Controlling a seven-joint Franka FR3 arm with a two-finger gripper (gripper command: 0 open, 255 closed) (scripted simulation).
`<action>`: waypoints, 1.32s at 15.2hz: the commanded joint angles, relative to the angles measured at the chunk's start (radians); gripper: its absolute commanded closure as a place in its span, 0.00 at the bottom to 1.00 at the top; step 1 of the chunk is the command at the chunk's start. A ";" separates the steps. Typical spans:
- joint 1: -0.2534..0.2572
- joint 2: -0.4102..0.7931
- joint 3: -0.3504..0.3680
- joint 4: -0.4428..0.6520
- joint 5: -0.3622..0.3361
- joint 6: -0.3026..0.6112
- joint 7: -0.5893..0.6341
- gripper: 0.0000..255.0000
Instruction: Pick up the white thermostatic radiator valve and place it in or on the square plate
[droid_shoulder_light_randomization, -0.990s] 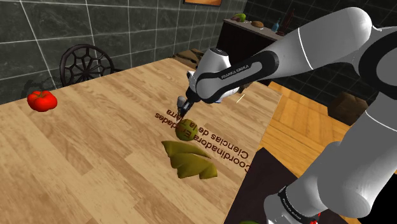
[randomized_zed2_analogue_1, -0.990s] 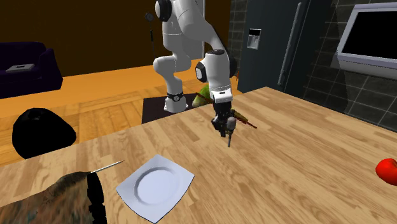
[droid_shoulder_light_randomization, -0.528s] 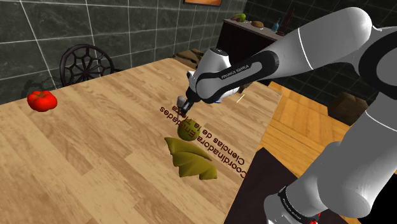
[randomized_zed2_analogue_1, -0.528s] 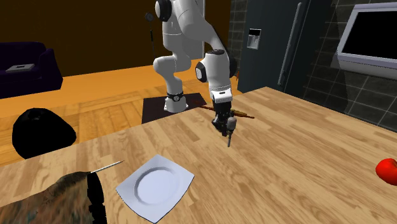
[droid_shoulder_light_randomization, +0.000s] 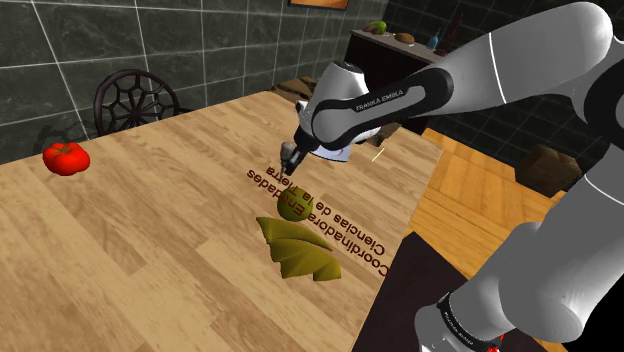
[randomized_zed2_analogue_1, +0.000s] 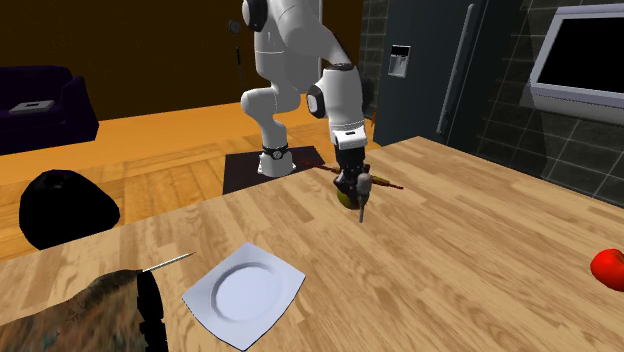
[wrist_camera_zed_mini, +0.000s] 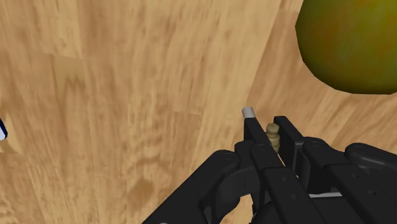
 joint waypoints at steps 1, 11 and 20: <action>0.000 -0.019 -0.001 0.006 -0.003 -0.025 0.004 1.00; -0.002 -0.094 -0.004 0.061 -0.018 -0.155 0.022 1.00; -0.099 -0.016 -0.091 0.166 0.036 -0.203 -0.194 1.00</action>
